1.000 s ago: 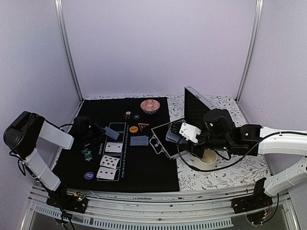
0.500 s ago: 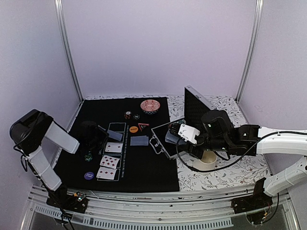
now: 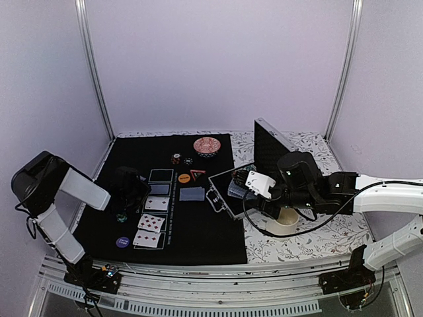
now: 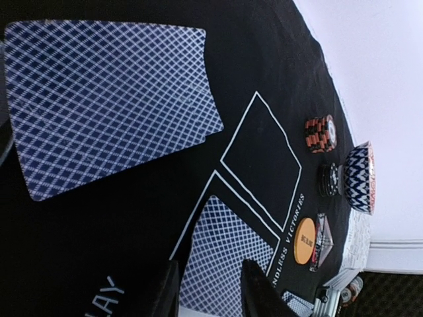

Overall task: Distribute texas hold em gaming equipment
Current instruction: Place the poker card in the community card area, then pick up the poker card from the face-down deck piles.

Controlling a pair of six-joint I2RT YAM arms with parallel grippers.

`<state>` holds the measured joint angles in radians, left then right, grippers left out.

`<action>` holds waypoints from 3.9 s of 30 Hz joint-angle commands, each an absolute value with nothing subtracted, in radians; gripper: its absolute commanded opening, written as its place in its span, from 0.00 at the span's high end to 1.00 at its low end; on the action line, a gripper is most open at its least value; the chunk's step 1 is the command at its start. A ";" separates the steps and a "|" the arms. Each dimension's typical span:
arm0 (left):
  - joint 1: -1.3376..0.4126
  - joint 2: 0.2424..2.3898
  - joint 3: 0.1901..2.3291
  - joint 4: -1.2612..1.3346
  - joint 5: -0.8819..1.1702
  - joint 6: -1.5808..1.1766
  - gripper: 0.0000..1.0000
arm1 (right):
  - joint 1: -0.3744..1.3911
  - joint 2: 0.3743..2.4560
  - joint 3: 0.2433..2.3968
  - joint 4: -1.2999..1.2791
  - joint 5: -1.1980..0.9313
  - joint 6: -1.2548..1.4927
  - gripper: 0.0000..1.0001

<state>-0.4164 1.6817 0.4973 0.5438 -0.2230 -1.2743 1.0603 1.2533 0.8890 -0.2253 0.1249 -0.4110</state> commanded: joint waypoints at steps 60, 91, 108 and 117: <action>-0.926 1.566 1.164 -0.018 0.351 -0.078 0.32 | 1.098 1.289 0.937 -0.182 0.107 -0.418 0.59; -0.880 1.413 1.074 -0.033 0.484 -0.100 0.10 | 1.098 1.281 0.937 -0.184 0.116 -0.428 0.59; -0.881 1.447 1.081 -0.017 0.627 -0.121 0.90 | 1.098 1.277 0.931 -0.187 0.123 -0.429 0.59; -0.881 1.410 1.066 -0.042 0.637 -0.101 1.00 | 1.098 1.281 0.928 -0.184 0.131 -0.432 0.59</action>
<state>-0.8841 1.4506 1.0794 -0.0353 0.6216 -0.1234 1.0927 1.3037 0.9237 -0.2089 0.1204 -0.4274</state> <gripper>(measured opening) 0.006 0.418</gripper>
